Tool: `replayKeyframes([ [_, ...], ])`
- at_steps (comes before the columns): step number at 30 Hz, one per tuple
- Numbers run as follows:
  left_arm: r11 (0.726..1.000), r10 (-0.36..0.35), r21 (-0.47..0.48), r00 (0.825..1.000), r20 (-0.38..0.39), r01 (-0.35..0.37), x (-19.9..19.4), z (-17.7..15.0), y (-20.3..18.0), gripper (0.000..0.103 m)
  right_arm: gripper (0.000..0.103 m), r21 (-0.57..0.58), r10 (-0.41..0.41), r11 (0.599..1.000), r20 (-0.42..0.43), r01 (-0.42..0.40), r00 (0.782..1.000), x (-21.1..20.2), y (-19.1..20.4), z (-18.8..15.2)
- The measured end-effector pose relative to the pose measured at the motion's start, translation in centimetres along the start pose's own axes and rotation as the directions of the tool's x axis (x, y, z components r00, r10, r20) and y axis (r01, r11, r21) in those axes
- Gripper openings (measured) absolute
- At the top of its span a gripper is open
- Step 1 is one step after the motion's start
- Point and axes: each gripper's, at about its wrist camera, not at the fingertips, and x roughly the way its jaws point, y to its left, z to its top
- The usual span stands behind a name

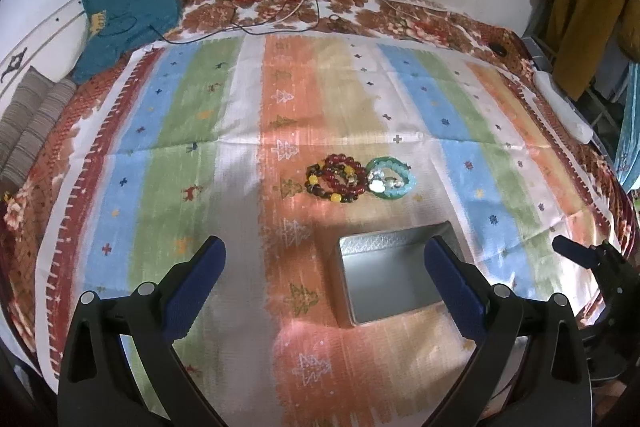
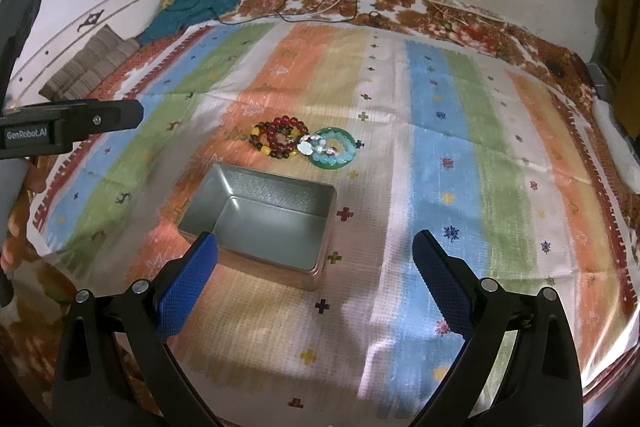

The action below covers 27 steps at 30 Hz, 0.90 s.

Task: Organize jewelry
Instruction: 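Move both grippers toward the bracelet pile beside the silver tin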

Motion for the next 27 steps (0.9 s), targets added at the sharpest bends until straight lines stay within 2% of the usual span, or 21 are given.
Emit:
replayKeyframes([
  [10, 1.000, 0.023, 0.021, 1.000, 0.005, -0.023, 1.5, 1.8, -0.7, 0.097, 0.099, -0.009, -0.014, 1.000, -0.023, 0.014, 1.000, 1.2, 0.2, 0.9],
  [27, 0.987, 0.095, 0.132, 0.995, -0.010, -0.093, 5.1, 3.9, -2.3, 0.097, 0.099, -0.023, -0.024, 0.999, -0.047, 0.023, 0.999, 2.9, 0.4, 2.2],
])
